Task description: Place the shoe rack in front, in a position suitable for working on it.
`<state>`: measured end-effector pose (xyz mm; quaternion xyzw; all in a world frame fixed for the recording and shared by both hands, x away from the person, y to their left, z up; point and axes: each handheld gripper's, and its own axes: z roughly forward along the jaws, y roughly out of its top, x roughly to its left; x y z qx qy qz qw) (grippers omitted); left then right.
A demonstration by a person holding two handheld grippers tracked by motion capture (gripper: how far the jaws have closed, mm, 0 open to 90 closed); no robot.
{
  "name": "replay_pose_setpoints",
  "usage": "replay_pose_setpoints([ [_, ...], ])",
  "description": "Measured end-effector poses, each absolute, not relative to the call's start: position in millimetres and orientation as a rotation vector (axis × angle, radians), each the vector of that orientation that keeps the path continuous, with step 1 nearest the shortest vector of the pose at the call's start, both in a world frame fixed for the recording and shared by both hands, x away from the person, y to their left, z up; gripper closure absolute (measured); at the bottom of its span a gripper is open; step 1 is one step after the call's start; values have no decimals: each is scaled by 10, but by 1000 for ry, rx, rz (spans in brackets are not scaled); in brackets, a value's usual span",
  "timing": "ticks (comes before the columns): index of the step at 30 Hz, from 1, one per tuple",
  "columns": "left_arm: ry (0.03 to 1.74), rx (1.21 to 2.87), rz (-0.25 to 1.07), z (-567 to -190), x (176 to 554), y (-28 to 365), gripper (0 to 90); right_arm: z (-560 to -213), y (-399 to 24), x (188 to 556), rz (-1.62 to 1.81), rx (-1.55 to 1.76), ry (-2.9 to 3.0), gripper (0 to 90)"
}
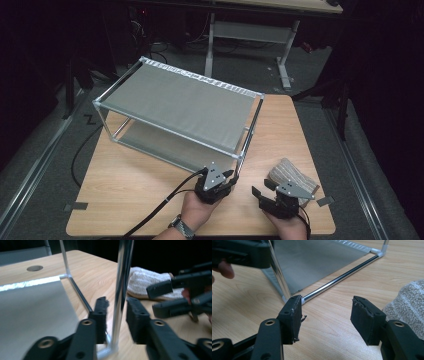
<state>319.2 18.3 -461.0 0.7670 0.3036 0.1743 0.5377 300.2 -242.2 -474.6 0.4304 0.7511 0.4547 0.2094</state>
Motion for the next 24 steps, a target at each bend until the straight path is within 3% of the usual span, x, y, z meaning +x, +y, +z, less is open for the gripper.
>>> replay_pose_setpoints([
  [7, 744, 1828, 417, -4634, 3033, 865, 543, -4732, -2333, 2970, 1271, 1172, 2092, 407],
  [12, 795, 1825, 497, -4651, 2906, 1409, 509, -4700, -2243, 2931, 1295, 1143, 2088, 407],
  [14, 874, 1771, 470, -4732, 2868, 1674, 509, -4658, -2144, 2913, 1319, 1106, 2079, 409],
  [24, 966, 1727, 475, -4800, 2870, 1882, 482, -4677, -1927, 3013, 1334, 1056, 2119, 423],
])
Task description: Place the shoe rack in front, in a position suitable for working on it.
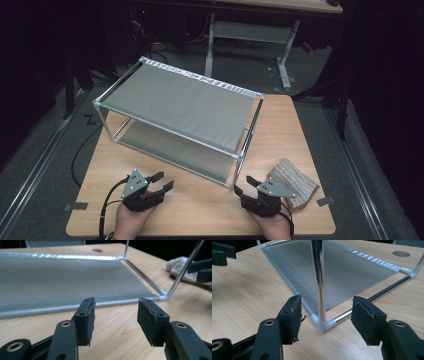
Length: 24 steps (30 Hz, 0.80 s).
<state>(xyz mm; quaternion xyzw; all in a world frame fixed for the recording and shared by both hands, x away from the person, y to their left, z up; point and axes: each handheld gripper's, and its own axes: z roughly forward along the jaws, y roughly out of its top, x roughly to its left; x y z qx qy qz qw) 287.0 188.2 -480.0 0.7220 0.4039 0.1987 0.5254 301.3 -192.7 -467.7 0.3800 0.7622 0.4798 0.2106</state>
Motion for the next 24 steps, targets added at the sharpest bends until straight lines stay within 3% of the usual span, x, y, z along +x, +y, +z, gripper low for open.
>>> replay_pose_setpoints([
  [24, 1019, 1741, 527, -4822, 2658, 2046, 477, -4582, -1682, 3159, 1376, 951, 2022, 740],
])
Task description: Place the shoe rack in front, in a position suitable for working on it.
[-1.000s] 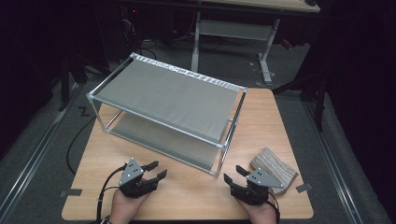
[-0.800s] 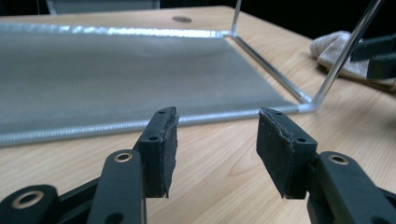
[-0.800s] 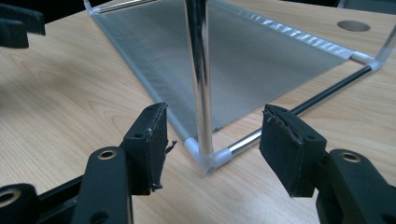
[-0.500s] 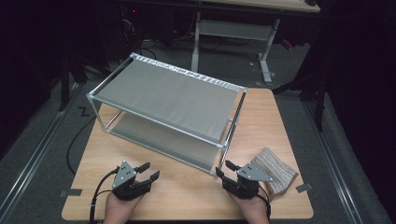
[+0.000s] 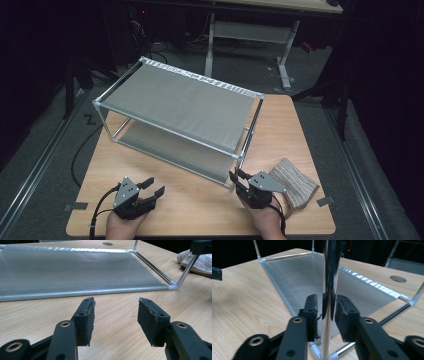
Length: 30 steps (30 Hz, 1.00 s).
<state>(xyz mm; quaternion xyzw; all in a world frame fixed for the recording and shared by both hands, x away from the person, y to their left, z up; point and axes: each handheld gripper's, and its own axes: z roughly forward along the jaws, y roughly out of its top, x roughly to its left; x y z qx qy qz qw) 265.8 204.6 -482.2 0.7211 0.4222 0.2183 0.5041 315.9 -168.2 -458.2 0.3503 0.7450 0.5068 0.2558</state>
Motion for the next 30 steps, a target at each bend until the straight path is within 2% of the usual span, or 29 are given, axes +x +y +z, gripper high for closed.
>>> replay_pose_setpoints([
  [1, 1020, 1740, 523, -4824, 2657, 2045, 477, -4581, -1680, 3163, 1371, 944, 2023, 779],
  [3, 1017, 1744, 524, -4823, 2658, 2042, 477, -4581, -1684, 3160, 1374, 948, 2027, 804],
  [15, 962, 1769, 490, -4813, 2761, 1895, 477, -4575, -1824, 3058, 1351, 951, 2020, 805],
  [25, 907, 1779, 453, -4775, 2938, 1716, 477, -4578, -2113, 2890, 1311, 1023, 1953, 805],
  [30, 900, 1774, 487, -4732, 3022, 1703, 478, -4584, -2320, 2805, 1292, 1081, 1899, 804],
])
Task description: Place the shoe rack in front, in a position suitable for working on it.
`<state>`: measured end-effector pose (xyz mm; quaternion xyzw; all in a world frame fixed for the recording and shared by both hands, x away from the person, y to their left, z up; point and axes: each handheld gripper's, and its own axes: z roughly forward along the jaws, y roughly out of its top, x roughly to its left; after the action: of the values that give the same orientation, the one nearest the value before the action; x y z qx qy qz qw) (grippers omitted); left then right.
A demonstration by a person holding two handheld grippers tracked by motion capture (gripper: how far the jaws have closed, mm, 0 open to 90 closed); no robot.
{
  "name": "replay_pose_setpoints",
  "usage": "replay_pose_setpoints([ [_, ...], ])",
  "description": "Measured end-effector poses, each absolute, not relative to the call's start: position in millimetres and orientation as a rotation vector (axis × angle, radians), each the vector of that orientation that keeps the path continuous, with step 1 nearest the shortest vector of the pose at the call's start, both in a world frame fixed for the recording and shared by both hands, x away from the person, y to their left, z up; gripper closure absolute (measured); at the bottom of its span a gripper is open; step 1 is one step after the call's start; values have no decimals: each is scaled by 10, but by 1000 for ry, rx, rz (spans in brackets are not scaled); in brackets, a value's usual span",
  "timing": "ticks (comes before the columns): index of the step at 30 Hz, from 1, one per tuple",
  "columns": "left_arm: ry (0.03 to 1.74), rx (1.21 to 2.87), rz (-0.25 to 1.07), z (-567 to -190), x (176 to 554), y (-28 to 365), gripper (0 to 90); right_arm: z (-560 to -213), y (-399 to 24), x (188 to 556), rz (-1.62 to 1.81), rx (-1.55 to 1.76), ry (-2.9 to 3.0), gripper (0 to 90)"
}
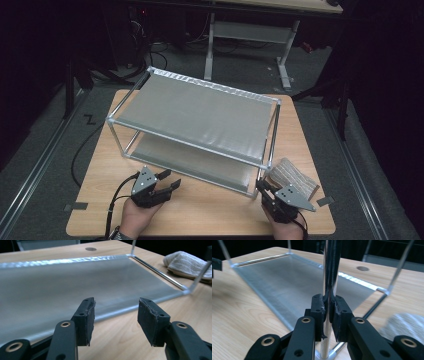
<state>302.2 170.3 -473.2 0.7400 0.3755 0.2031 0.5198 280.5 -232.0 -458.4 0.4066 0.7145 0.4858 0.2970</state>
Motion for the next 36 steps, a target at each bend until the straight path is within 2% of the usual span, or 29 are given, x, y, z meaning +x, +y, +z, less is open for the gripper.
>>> replay_pose_setpoints([
  [5, 937, 1765, 527, -4679, 3108, 1800, 505, -4590, -2504, 2767, 1275, 1142, 1845, 801],
  [9, 1002, 1721, 604, -4618, 3138, 2056, 519, -4589, -2624, 2768, 1269, 1179, 1817, 799],
  [16, 1077, 1666, 708, -4535, 3086, 2400, 545, -4590, -2655, 2773, 1264, 1181, 1815, 799],
  [22, 1165, 1605, 781, -4518, 3095, 2708, 604, -4590, -2662, 2789, 1267, 1183, 1813, 799],
  [28, 1209, 1595, 824, -4555, 3229, 2824, 620, -4592, -2664, 2807, 1267, 1184, 1811, 798],
  [33, 1218, 1589, 804, -4597, 3368, 2843, 635, -4586, -2664, 2813, 1267, 1185, 1815, 798],
  [36, 1224, 1578, 775, -4642, 3414, 2822, 683, -4586, -2666, 2815, 1268, 1187, 1817, 797],
])
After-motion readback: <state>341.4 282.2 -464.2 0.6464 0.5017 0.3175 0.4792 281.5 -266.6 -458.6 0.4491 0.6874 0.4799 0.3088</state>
